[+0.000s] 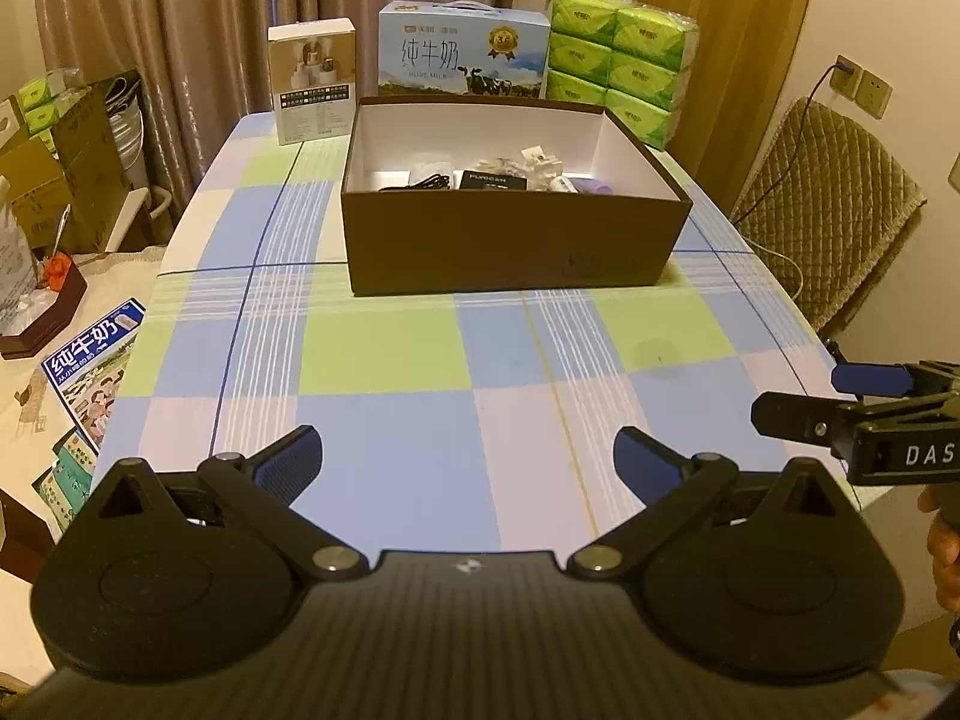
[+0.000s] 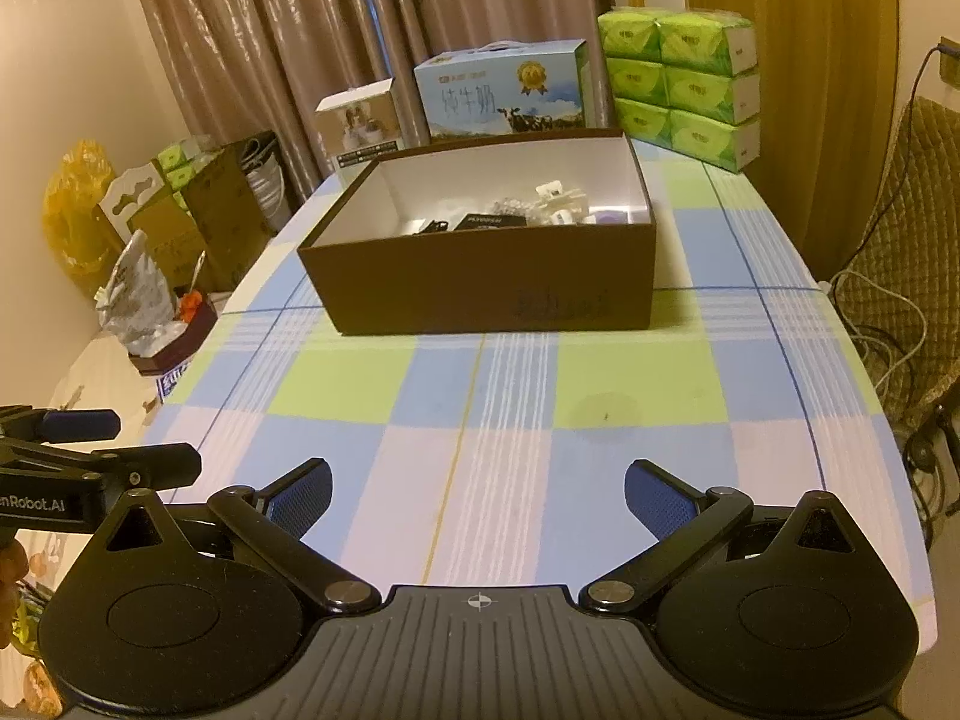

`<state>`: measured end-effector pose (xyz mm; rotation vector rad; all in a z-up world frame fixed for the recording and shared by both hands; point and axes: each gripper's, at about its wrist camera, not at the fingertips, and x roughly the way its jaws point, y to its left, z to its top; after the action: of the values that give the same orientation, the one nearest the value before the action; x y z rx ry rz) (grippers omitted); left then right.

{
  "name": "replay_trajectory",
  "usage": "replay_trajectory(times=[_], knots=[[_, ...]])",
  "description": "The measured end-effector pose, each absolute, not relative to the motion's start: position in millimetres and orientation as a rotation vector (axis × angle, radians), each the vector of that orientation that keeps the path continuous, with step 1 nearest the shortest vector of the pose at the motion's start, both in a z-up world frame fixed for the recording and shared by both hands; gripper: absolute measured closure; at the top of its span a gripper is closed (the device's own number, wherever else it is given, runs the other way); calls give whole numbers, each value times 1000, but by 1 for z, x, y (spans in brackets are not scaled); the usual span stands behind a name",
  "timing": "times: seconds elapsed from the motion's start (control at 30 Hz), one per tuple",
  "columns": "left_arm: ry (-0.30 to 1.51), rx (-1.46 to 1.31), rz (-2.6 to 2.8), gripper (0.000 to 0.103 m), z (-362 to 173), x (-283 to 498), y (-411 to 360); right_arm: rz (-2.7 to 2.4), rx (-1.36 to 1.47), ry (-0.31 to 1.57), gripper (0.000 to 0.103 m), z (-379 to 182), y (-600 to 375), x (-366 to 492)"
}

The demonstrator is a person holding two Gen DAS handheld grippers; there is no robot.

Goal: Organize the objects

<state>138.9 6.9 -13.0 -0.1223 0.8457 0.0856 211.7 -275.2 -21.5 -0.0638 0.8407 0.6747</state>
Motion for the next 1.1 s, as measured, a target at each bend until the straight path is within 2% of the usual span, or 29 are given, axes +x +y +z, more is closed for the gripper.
replay_trajectory(times=[1.1], knots=[[831,-119,83,1,-11,127,14,660,-72,833,2,-18,-268,195]])
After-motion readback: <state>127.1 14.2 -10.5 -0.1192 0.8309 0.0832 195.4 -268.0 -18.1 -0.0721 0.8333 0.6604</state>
